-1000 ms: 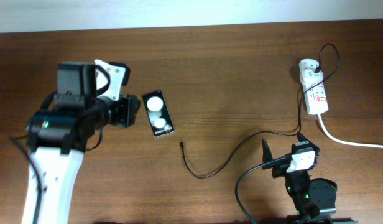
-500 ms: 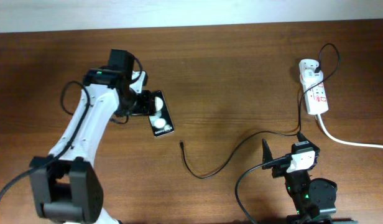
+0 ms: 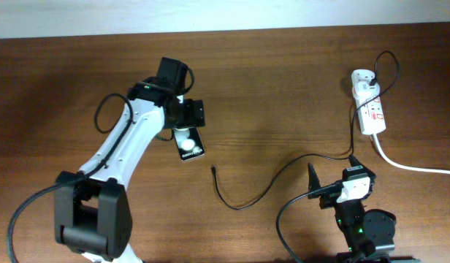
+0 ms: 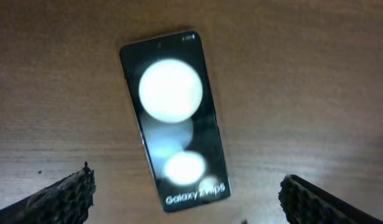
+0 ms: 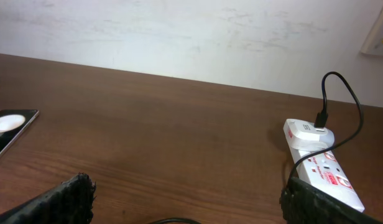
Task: Plug charger to phone and switch on socket
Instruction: 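Move the left gripper over the black phone and lower onto it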
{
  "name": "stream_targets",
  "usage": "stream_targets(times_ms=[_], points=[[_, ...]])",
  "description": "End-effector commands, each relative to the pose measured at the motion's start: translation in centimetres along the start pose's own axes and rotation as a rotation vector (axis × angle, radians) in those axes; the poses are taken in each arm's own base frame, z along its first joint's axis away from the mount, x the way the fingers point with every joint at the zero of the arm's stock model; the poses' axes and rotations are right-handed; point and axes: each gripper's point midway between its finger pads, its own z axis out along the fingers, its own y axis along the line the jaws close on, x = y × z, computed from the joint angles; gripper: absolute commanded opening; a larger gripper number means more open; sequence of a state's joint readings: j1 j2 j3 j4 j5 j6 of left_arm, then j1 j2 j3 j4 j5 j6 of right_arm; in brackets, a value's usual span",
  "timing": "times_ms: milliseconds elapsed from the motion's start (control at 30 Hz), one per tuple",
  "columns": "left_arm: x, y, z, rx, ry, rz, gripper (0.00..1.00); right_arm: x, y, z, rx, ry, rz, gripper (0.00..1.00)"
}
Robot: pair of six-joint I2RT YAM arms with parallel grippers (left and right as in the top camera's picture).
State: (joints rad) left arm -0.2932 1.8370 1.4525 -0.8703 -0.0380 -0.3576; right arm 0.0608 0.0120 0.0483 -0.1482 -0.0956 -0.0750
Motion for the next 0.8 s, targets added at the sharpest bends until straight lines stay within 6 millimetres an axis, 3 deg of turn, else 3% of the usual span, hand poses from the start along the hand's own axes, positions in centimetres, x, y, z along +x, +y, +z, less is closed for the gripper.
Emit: stream_targets(times_ms=[0, 167, 433, 767], points=[[-0.1, 0.9, 2.2, -0.072, 0.01, -0.052, 0.99, 0.2, 0.1, 0.0, -0.004, -0.001, 0.003, 0.99], [0.4, 0.9, 5.3, -0.087, 0.049, -0.047, 0.99, 0.2, 0.1, 0.0, -0.004, -0.002, 0.003, 0.99], [1.2, 0.9, 8.8, -0.1, 0.094, -0.044, 0.99, 0.2, 0.1, 0.0, -0.004, -0.002, 0.003, 0.99], [2.5, 1.1, 11.7, -0.116, 0.142, -0.038, 0.99, 0.2, 0.1, 0.0, -0.004, -0.002, 0.003, 0.99]])
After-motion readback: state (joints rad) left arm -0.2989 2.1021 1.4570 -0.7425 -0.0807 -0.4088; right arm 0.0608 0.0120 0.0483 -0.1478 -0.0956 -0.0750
